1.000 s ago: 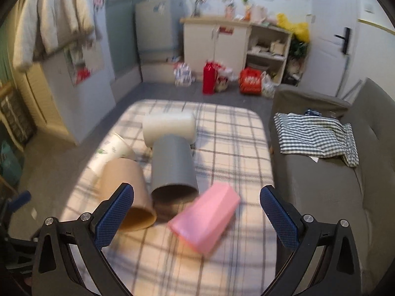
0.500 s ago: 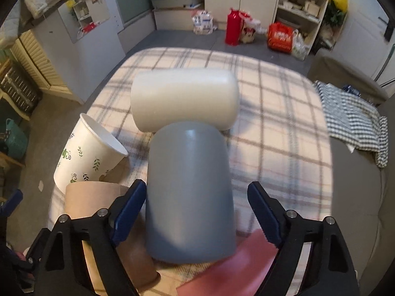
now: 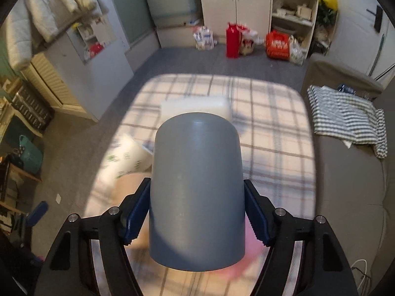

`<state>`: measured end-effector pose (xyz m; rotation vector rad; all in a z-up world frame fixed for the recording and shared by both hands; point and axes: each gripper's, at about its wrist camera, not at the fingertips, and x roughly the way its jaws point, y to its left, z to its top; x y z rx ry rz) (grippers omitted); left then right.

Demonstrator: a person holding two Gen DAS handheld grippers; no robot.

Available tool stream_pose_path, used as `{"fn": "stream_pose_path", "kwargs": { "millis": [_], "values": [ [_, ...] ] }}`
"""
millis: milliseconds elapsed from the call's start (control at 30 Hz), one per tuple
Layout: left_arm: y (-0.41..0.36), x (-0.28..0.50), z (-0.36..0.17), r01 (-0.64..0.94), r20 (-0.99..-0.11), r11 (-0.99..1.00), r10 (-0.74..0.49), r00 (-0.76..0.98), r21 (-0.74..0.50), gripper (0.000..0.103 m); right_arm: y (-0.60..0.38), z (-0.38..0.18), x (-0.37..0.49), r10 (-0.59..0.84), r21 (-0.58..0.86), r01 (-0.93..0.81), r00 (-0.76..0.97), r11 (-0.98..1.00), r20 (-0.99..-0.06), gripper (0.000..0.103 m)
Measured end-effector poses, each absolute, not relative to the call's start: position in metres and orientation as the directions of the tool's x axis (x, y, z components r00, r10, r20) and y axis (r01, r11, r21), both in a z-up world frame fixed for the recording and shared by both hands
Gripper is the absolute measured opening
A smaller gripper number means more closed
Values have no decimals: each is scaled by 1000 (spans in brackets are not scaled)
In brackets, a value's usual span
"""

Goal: Flip cup upside down
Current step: 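Reach the right gripper to the grey cup lying on its side and grasp it, then lift the grey cup with the right gripper and rotate it bottom-up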

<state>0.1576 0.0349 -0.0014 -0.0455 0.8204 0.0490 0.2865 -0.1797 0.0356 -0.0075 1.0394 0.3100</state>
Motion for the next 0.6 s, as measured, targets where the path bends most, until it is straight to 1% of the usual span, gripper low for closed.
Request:
{"fn": "stream_pose_path", "kwargs": {
  "millis": [133, 233, 433, 533, 600],
  "values": [
    [33, 129, 13, -56, -718, 998, 14, 696, -34, 103, -184, 55, 234, 250, 141, -251, 480, 958, -841, 71],
    [33, 108, 16, -50, -714, 998, 5, 700, -42, 103, -181, 47, 187, 241, 141, -239, 468, 961, -850, 71],
    [35, 74, 4, -42, -731, 999, 10, 683, -26, 103, -167, -18, 128, 246, 193, -172, 373, 966, -895, 71],
    [39, 64, -6, -55, -751, 998, 45, 659, 11, 103, -159, -48, 115, 223, 178, -158, 349, 971, -910, 71],
    [42, 60, -11, -56, -763, 998, 37, 645, 2, 103, -155, -59, 110, 211, 167, -154, 339, 974, -917, 71]
  ]
}}
